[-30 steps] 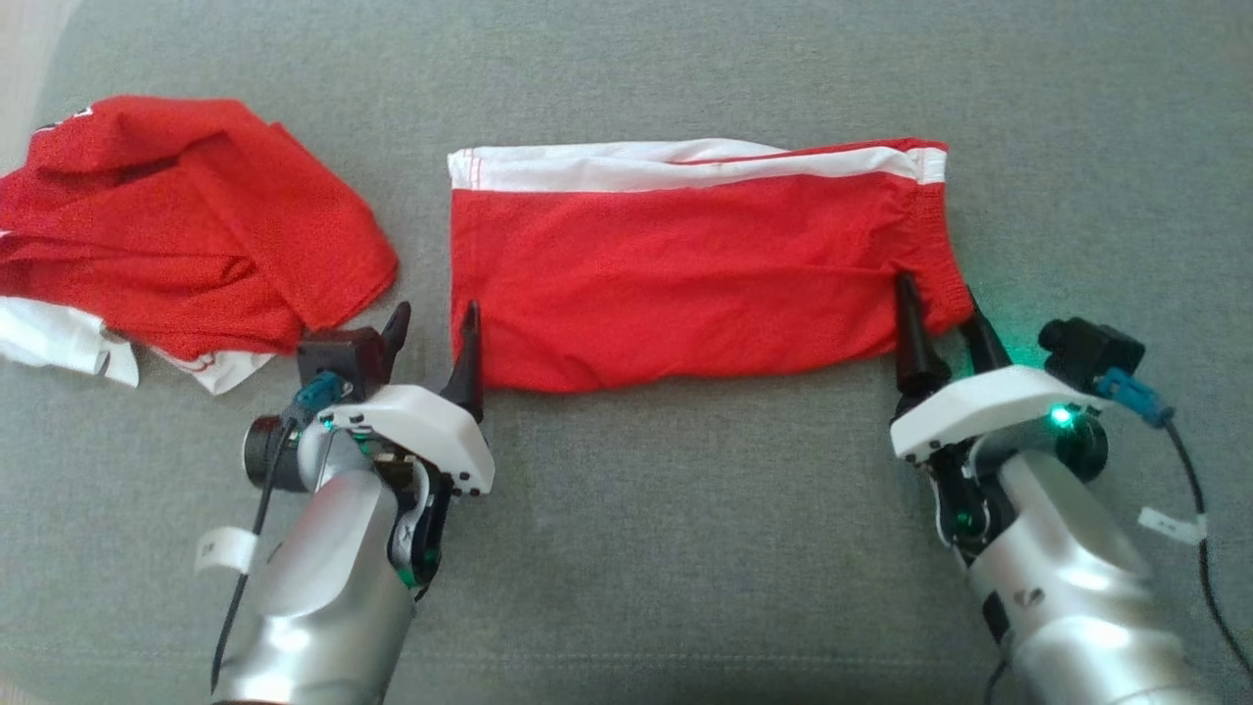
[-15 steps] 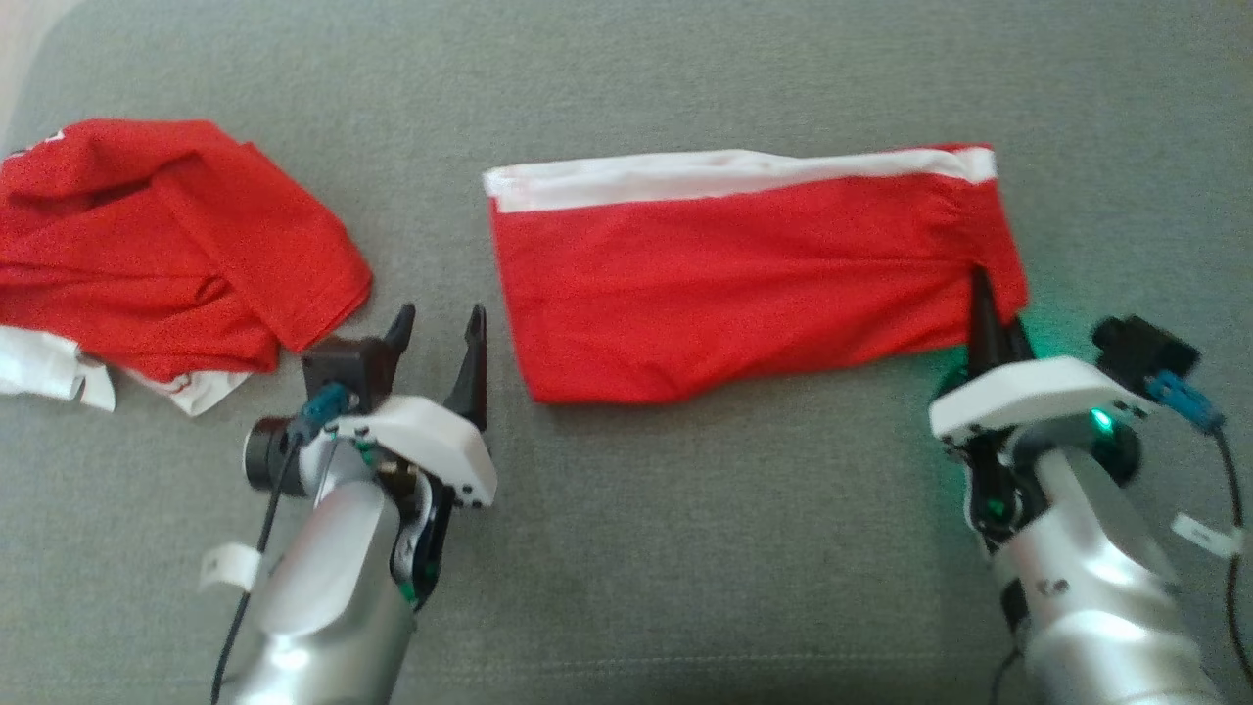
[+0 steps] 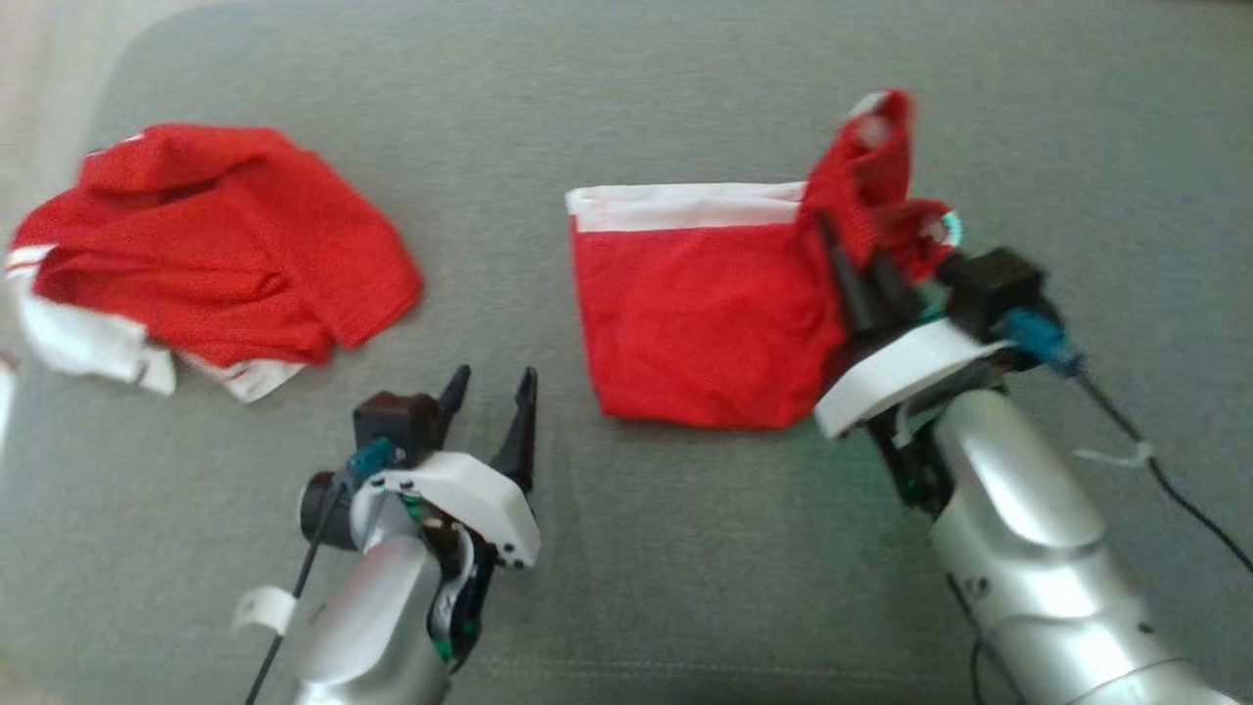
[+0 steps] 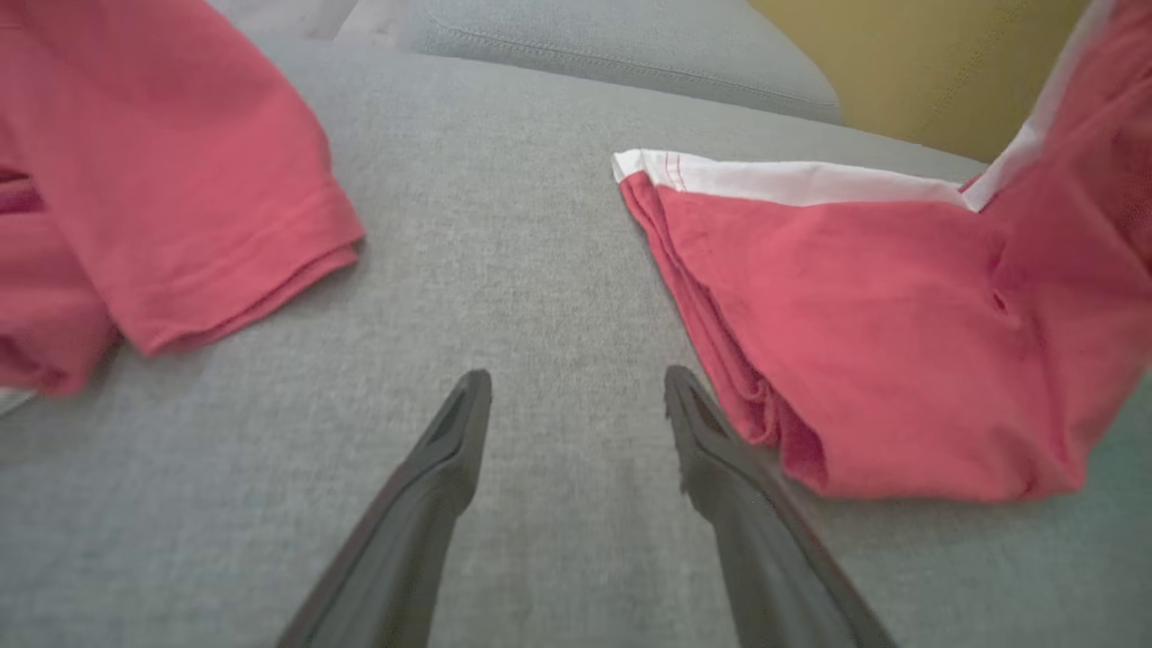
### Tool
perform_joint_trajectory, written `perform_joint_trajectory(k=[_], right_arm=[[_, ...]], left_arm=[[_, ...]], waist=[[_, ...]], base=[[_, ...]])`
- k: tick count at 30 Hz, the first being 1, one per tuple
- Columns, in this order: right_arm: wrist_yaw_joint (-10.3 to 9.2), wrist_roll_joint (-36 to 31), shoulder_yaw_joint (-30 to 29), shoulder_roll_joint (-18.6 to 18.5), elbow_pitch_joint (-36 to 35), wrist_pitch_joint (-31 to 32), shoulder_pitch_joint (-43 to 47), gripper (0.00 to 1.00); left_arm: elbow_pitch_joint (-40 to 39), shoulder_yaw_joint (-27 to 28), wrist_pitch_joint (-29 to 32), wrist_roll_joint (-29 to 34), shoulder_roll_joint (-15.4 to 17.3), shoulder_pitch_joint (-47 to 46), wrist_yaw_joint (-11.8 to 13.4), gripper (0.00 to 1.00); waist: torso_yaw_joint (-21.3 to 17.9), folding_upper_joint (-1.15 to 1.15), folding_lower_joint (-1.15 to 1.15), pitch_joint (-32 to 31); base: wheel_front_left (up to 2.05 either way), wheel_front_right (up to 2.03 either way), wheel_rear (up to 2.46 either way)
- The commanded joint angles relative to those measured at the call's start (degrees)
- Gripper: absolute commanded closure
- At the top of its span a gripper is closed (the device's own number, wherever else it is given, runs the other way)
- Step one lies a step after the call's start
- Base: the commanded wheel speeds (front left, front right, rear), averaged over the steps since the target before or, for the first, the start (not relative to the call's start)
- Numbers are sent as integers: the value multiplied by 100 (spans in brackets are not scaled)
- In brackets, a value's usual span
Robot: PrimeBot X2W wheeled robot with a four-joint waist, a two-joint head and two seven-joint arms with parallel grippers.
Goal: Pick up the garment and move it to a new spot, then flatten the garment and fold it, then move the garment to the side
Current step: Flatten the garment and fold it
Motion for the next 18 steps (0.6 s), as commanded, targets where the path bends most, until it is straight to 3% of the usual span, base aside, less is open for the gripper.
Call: perform_joint_trajectory(k=[1,7,8,9,10,14,18], right_arm=[[37,24,360,107,-95,-17,-134,100],[37,284,1229,126,306,81,-211,100],[37,348,1357,126,363,80,-225,93],[37,408,1477,127,415,76,-243,57],[37,508,1581,127,455,72,-249,0],[37,909,1861,128,486,37,-310,0],[37,1011,1749,128,357,-15,-358,0]], left_arm=[[-202,52,-34,-88,77,-11,50,0],[-299,-314,-34,-356,77,74,162,0],[-306,-363,-34,-389,77,83,181,0],[-309,-404,-34,-428,77,88,199,0],[-309,-443,-34,-448,77,90,215,0],[-308,-488,-34,-484,77,110,281,0],[-329,-337,-34,-377,77,118,351,0]], waist=[[354,0,0,-79],[1031,0,0,-84],[1118,0,0,-77],[1193,0,0,-72],[1251,0,0,-73],[1306,0,0,-84],[1057,0,0,-154]], base=[[0,0,0],[0,0,0],[0,0,0],[0,0,0],[0,0,0],[0,0,0],[0,0,0]])
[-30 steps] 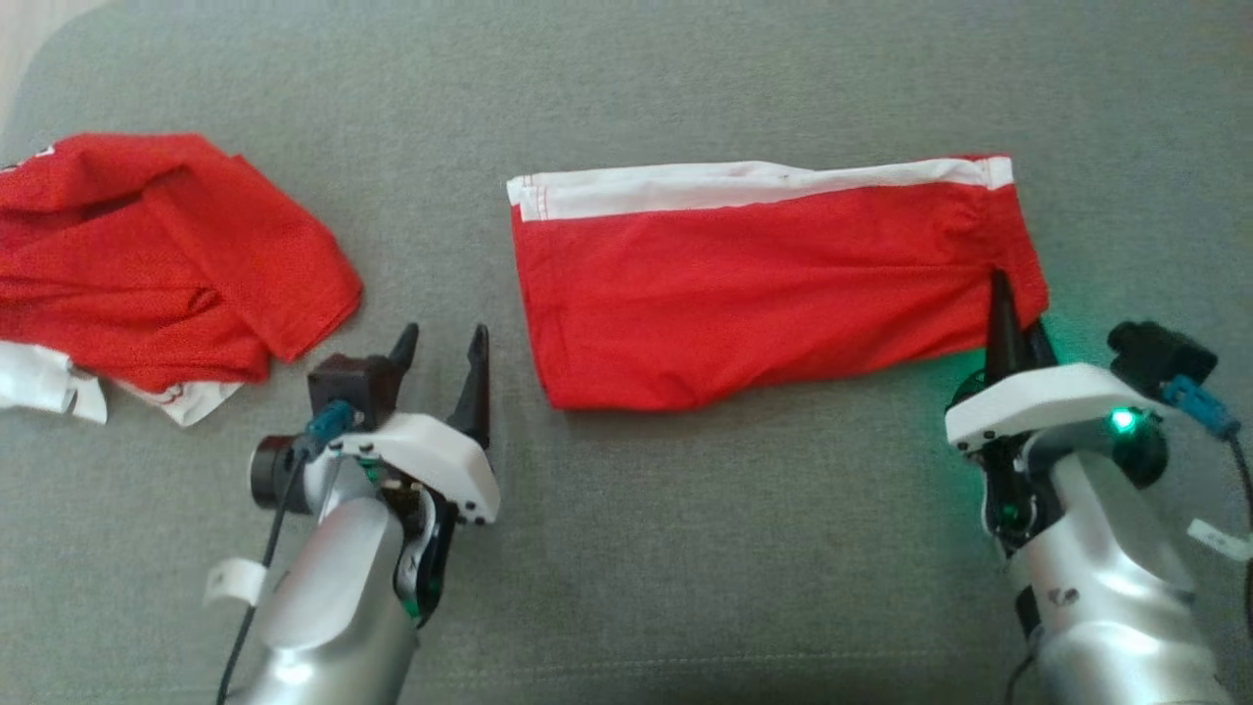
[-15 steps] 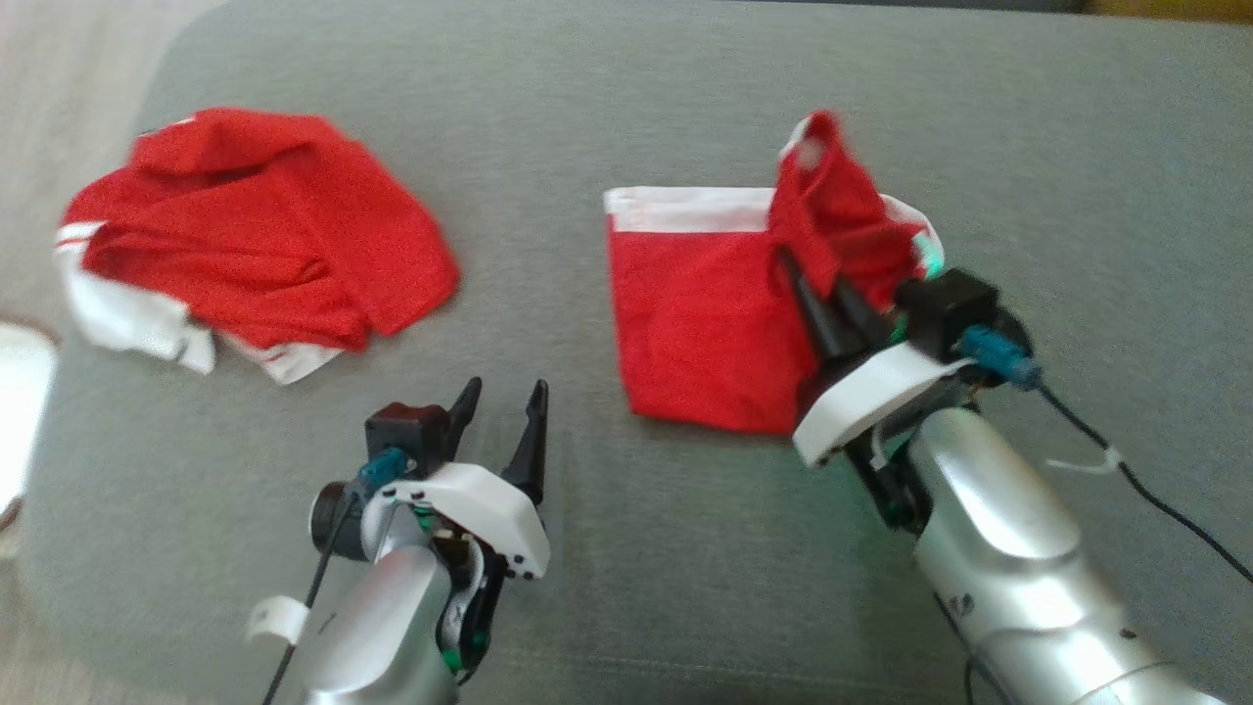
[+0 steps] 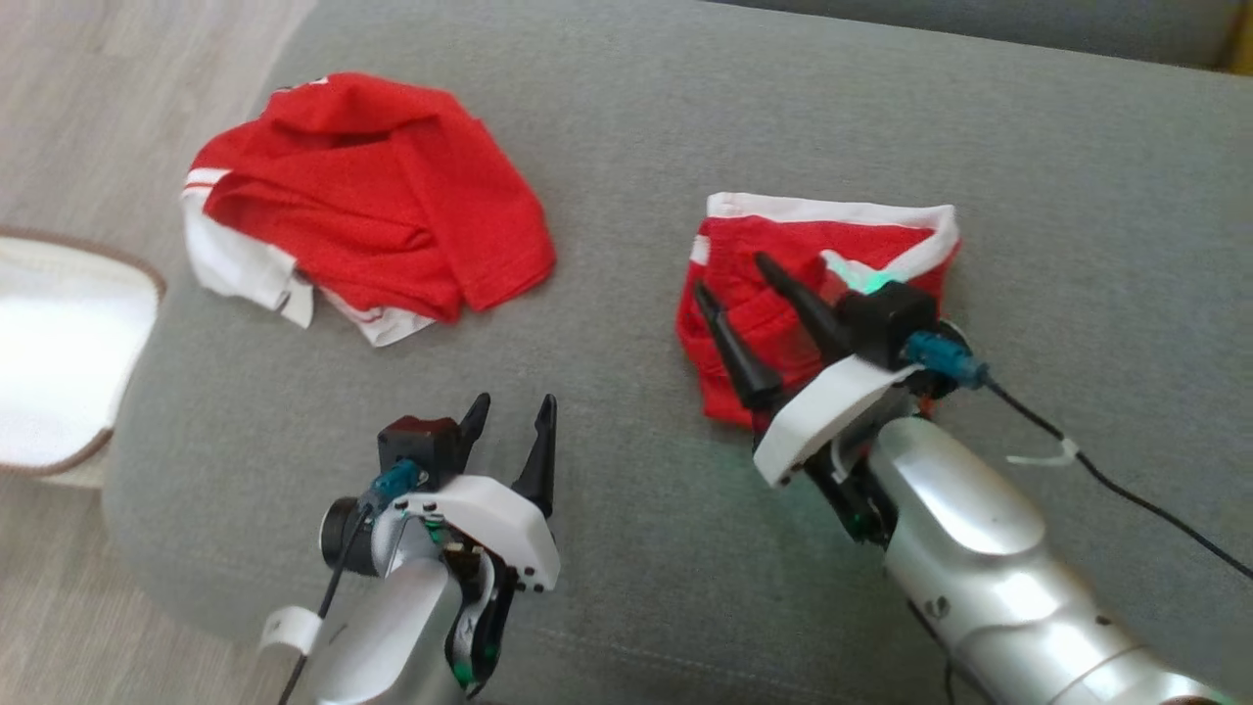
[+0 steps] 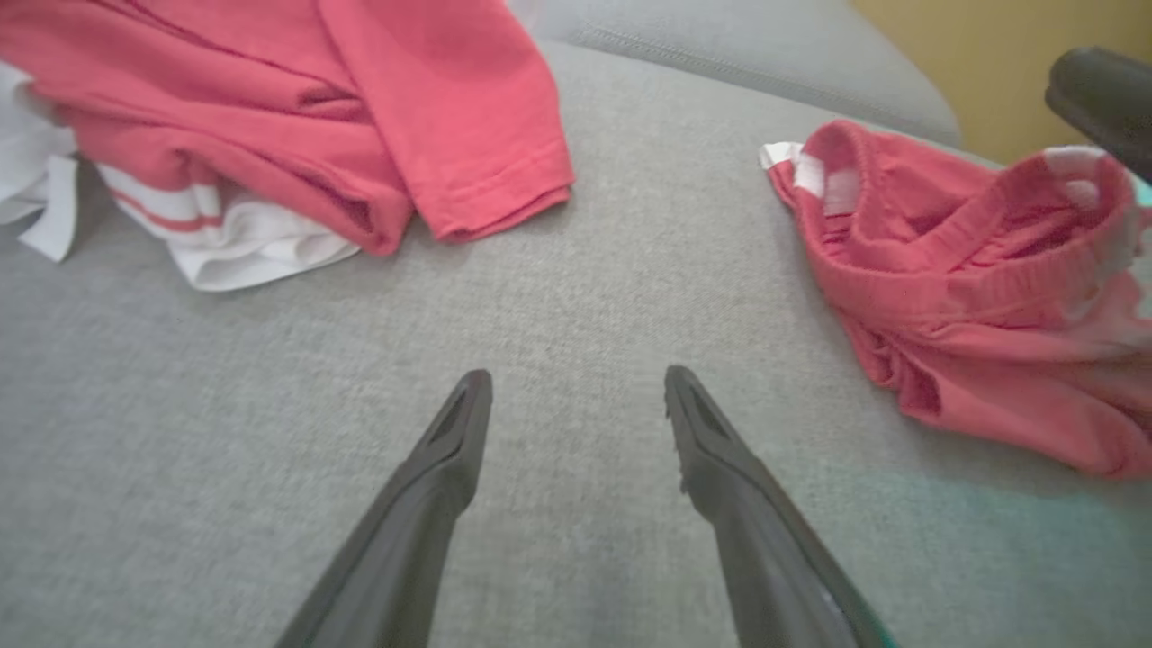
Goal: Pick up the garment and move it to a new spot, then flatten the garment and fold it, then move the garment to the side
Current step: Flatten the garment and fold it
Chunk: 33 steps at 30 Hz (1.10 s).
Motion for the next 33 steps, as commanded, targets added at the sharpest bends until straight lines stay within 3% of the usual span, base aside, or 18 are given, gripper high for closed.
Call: perform_joint_trajectory(k=[1,3,11,16,25,33], right_arm=[[37,-25,-164,106,-322,-75,-93,0],[37,-109,-355,106,-441,-76,-52,0],[37,-945,-2128,107,-1228,-79,840,0],[37,-1178,-2728,107,-1333,-79,1388,0],[37,-1017,-2786,107,-1261,-79,2094,0],[37,-854,-2505,107,-1263,-79,1995,0]], left_arm=[[-219,271,-35,111,69,-85,59,0],[-251,322,-35,161,69,-78,71,0],[-723,877,-35,770,69,132,284,0],[-969,1211,-35,1128,69,404,310,0],[-1299,1674,-35,1507,69,1010,220,0],[-1414,1605,-35,1469,69,1018,158,0]], waist=[[-194,0,0,-60],[-264,0,0,-80],[-782,0,0,-256],[-1015,0,0,-416],[-1265,0,0,-659],[-1121,0,0,-511]], base=[[0,0,0],[0,0,0],[0,0,0],[0,0,0],[0,0,0],[0,0,0]])
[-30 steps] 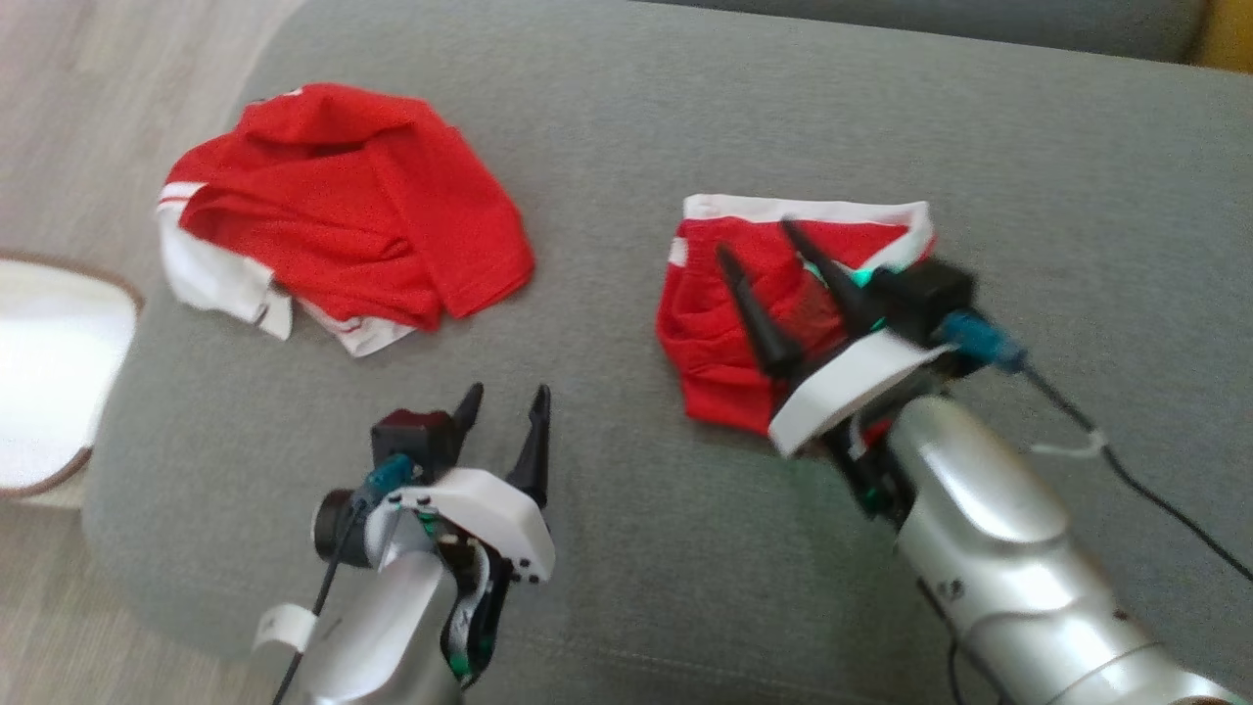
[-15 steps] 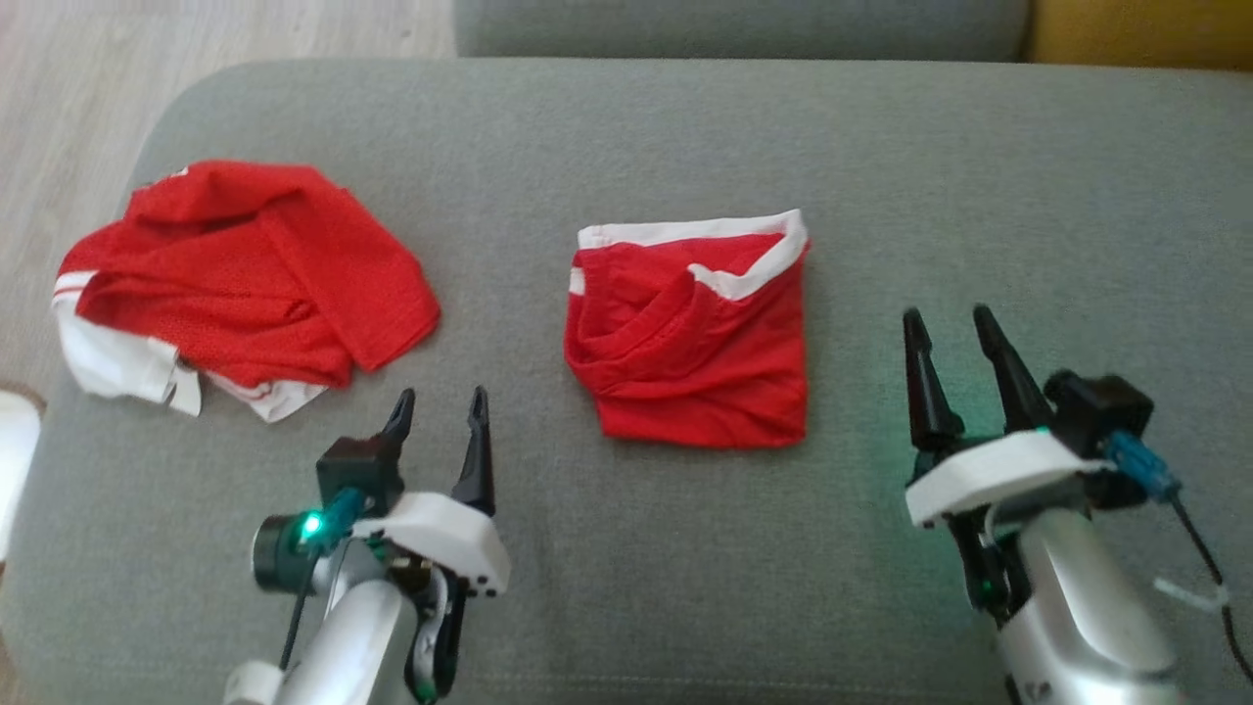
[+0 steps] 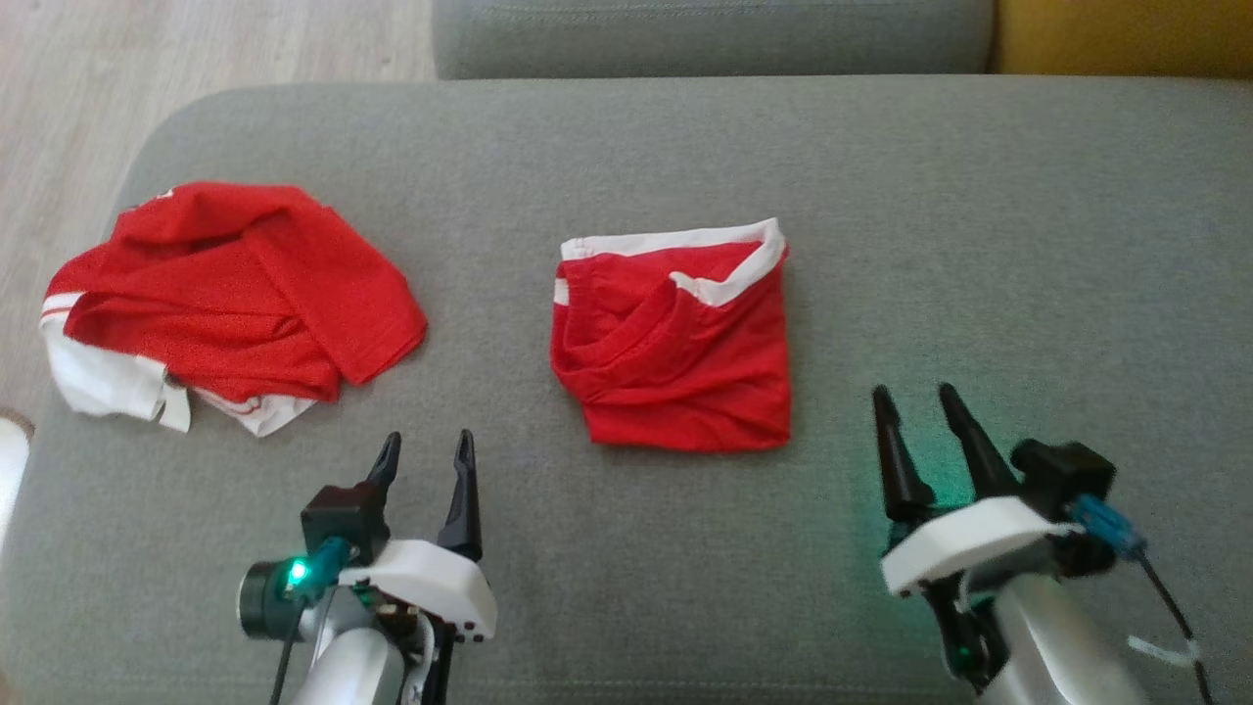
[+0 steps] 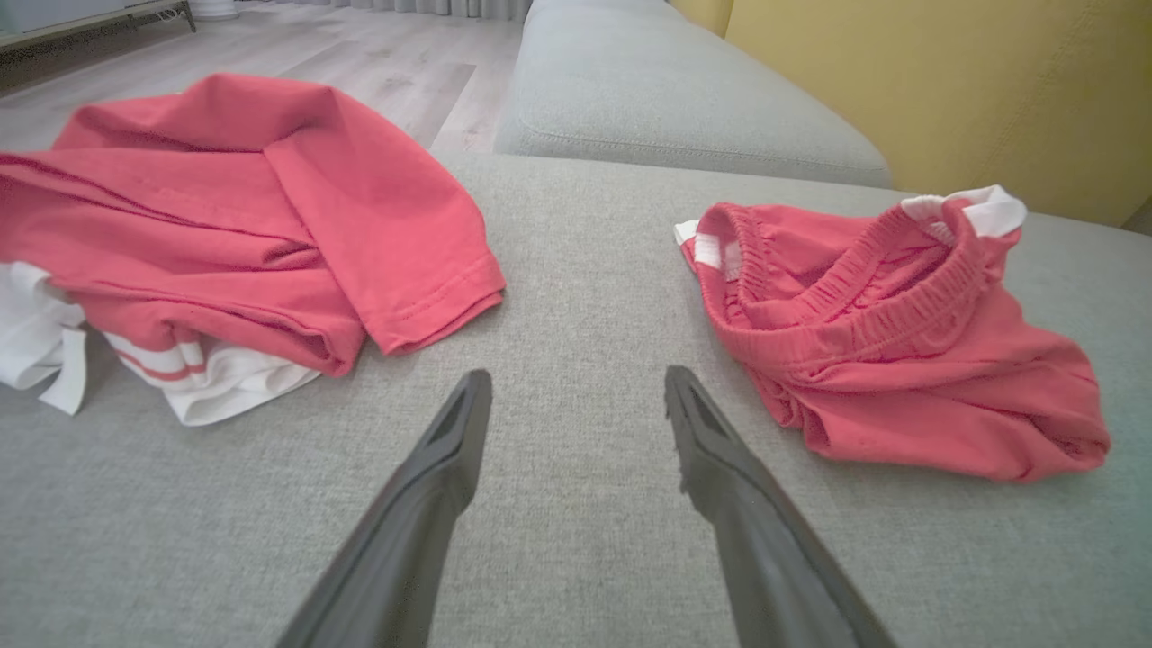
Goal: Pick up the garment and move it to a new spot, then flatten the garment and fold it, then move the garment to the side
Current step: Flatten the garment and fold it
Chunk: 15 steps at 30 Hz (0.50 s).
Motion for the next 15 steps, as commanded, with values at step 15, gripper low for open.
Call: perform_joint_trajectory(k=[15], right_arm=[[37,1115,1285,31,643,-55,-1477,0]], left_arm=[[-155,-404,-35,-257,58,-439,-49,0]], waist=[[927,0,0,533]], base=[[0,0,0]])
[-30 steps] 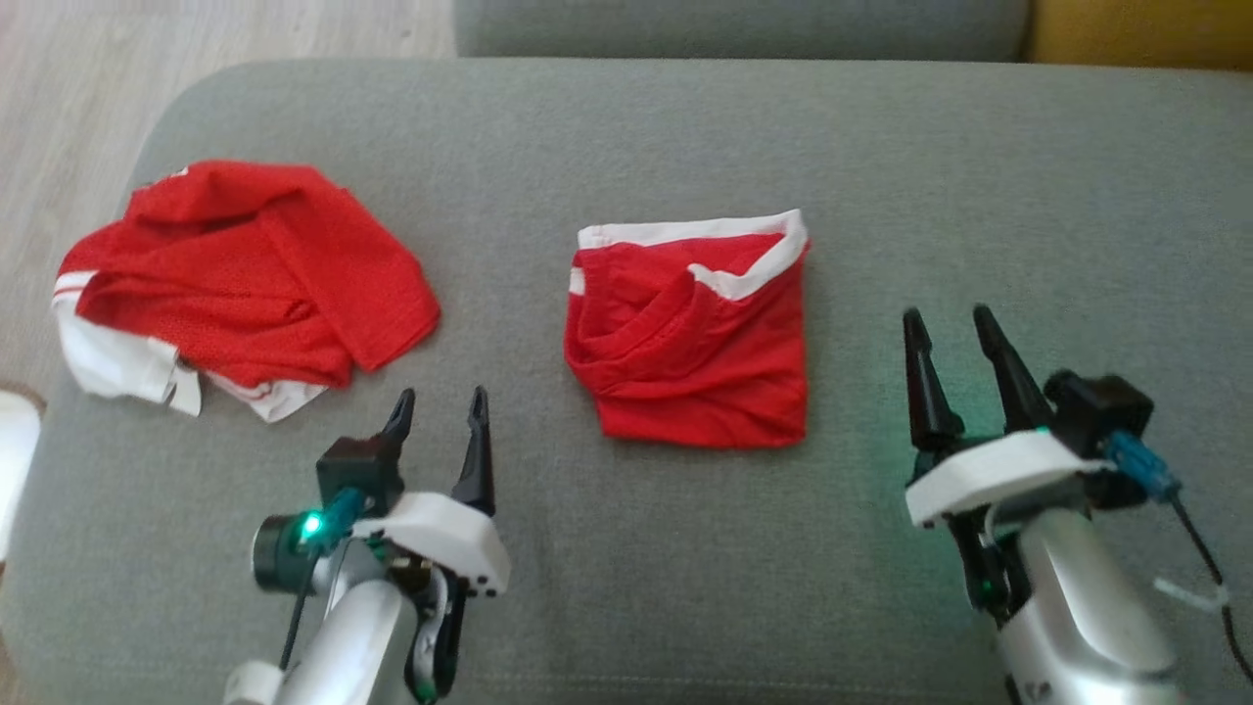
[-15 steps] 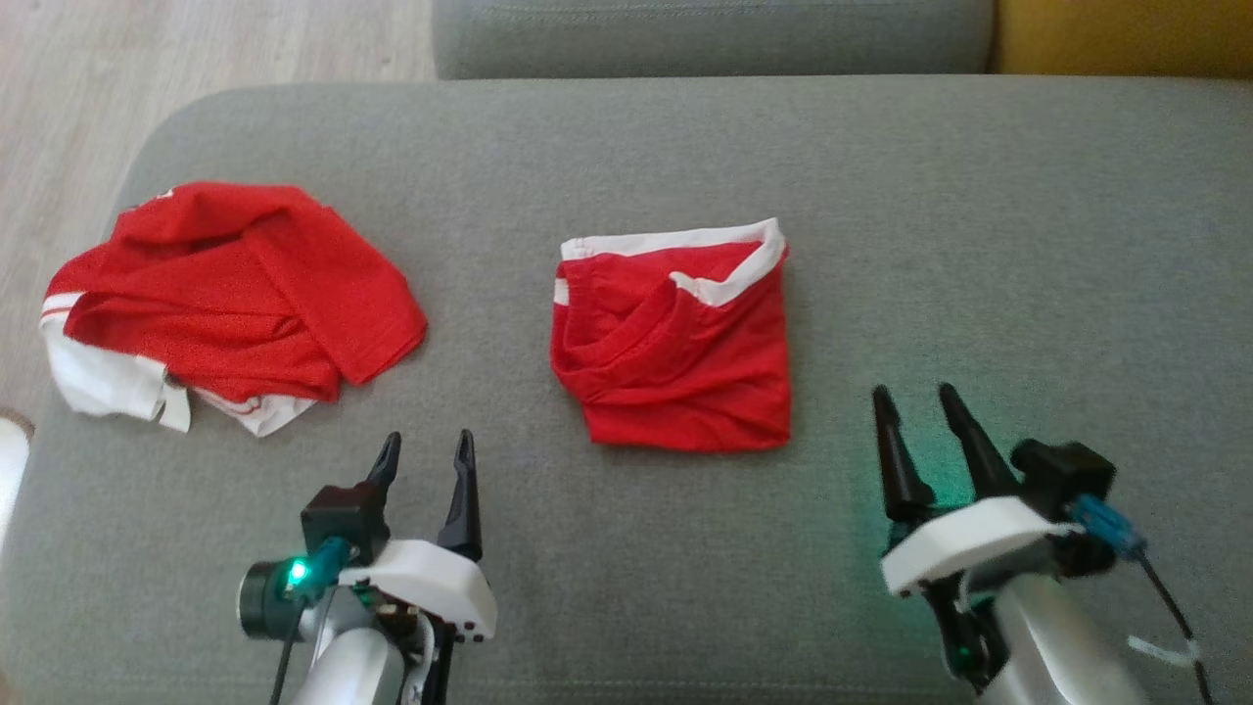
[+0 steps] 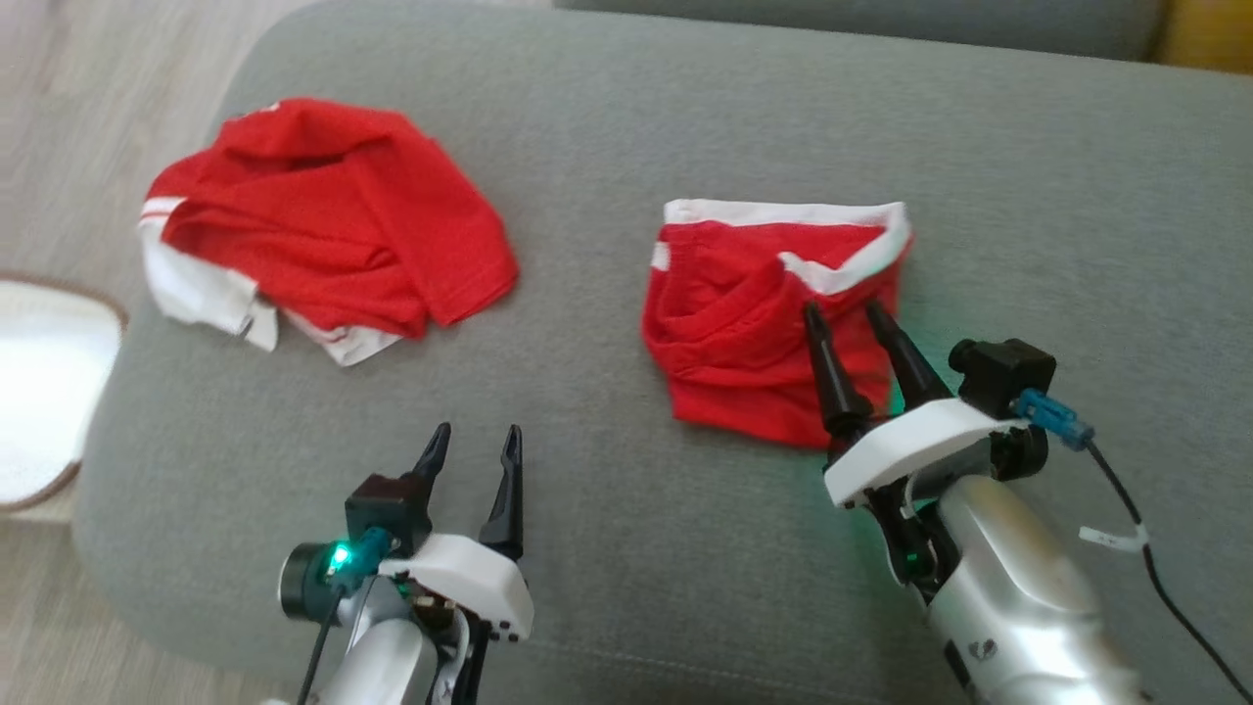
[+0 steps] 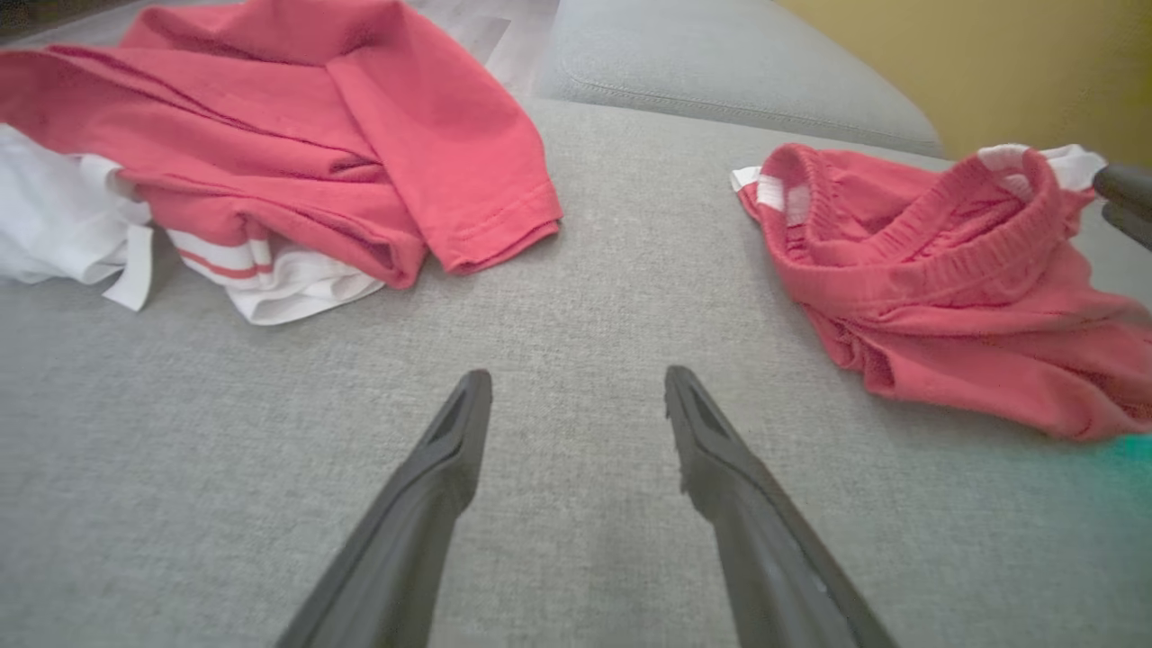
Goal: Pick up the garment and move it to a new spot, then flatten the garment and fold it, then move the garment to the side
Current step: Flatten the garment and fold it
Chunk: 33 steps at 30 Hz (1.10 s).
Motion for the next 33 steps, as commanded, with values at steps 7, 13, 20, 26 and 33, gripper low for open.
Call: perform_joint_trajectory(k=[7,13,20,26,33], right_arm=[[37,172,71,37,129,-56,-335,1],[37,85,54,37,135,-56,-511,100],[37,-249,-86,37,388,-56,-949,100],[37,-640,8,37,923,-56,-1452,100],[37,-911,78,37,2170,-42,-1819,0]], left_arm=[[-147,-62,-35,-39,51,-281,-37,0],[-226,-278,-35,-129,51,-319,-25,0],[-227,-424,-35,-254,51,-438,9,0],[-224,-546,-35,-387,51,-459,20,0],[-250,-706,-35,-501,51,-563,95,0]], waist=[[243,0,0,184],[314,0,0,282],[586,0,0,383],[881,0,0,448],[1002,0,0,425]], base=[[0,0,0],[0,0,0],[0,0,0],[0,0,0],[0,0,0]])
